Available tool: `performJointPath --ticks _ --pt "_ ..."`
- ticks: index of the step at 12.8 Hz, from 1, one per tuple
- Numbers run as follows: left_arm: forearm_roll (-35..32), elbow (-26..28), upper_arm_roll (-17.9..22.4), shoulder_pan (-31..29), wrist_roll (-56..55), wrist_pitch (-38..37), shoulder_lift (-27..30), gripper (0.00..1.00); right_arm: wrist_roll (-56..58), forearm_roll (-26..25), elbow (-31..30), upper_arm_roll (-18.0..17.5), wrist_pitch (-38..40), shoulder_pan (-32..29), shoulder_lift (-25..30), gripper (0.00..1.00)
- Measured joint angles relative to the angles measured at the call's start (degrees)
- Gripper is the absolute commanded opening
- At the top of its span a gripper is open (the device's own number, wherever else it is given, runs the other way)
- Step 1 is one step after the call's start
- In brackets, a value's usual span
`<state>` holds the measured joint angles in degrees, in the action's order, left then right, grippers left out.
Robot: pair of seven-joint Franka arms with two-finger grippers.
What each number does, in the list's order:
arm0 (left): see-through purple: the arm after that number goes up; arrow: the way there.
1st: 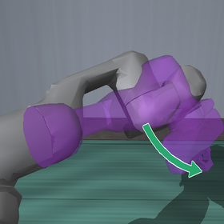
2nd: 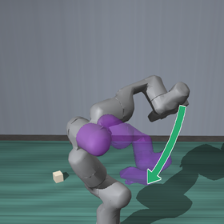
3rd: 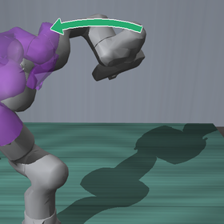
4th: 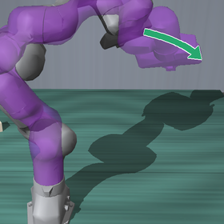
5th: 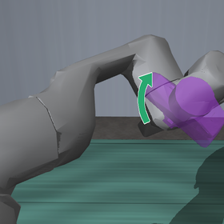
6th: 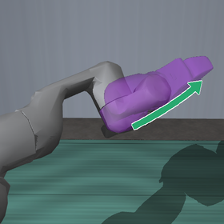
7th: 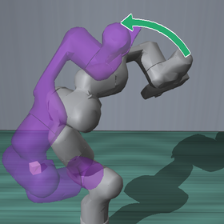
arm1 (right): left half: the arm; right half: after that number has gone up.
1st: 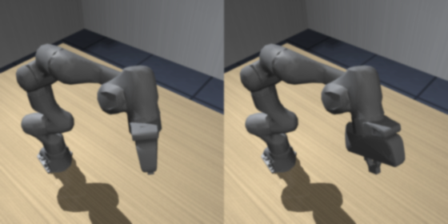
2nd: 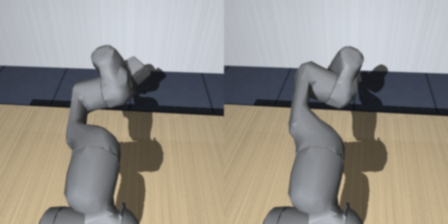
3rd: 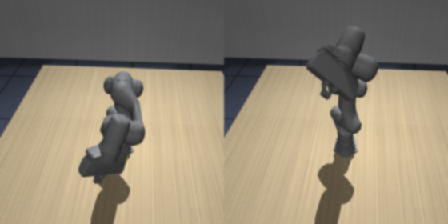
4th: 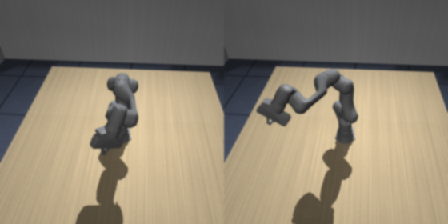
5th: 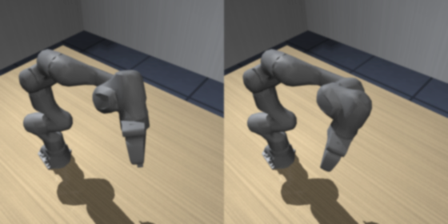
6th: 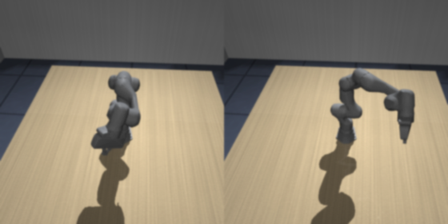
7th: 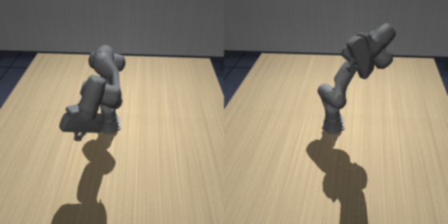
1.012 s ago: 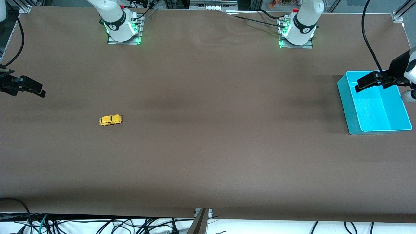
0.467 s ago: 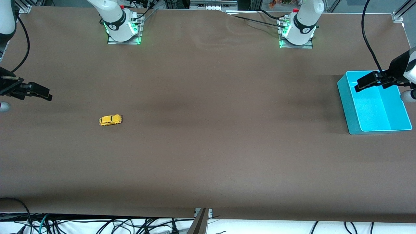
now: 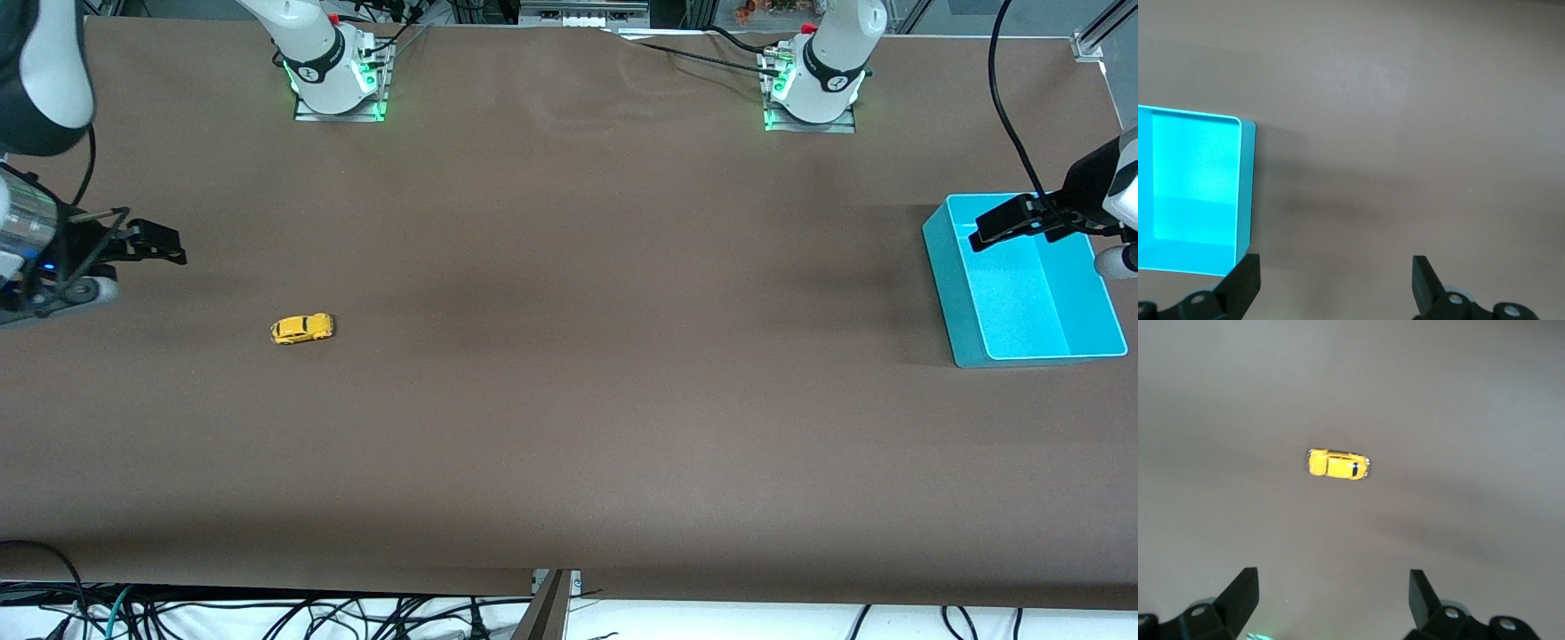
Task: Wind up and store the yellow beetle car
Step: 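Move the right gripper over the yellow beetle car and lower it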
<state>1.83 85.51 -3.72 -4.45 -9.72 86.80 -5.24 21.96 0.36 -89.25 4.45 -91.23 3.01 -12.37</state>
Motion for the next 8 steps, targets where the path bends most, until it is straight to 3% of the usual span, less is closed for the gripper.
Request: performJointPath --ticks 8 --pt "0.00 0.00 -0.02 0.00 0.00 -0.03 0.00 1.00 32.73 -0.21 -13.83 -0.04 -15.81 1.15 -1.77 0.99"
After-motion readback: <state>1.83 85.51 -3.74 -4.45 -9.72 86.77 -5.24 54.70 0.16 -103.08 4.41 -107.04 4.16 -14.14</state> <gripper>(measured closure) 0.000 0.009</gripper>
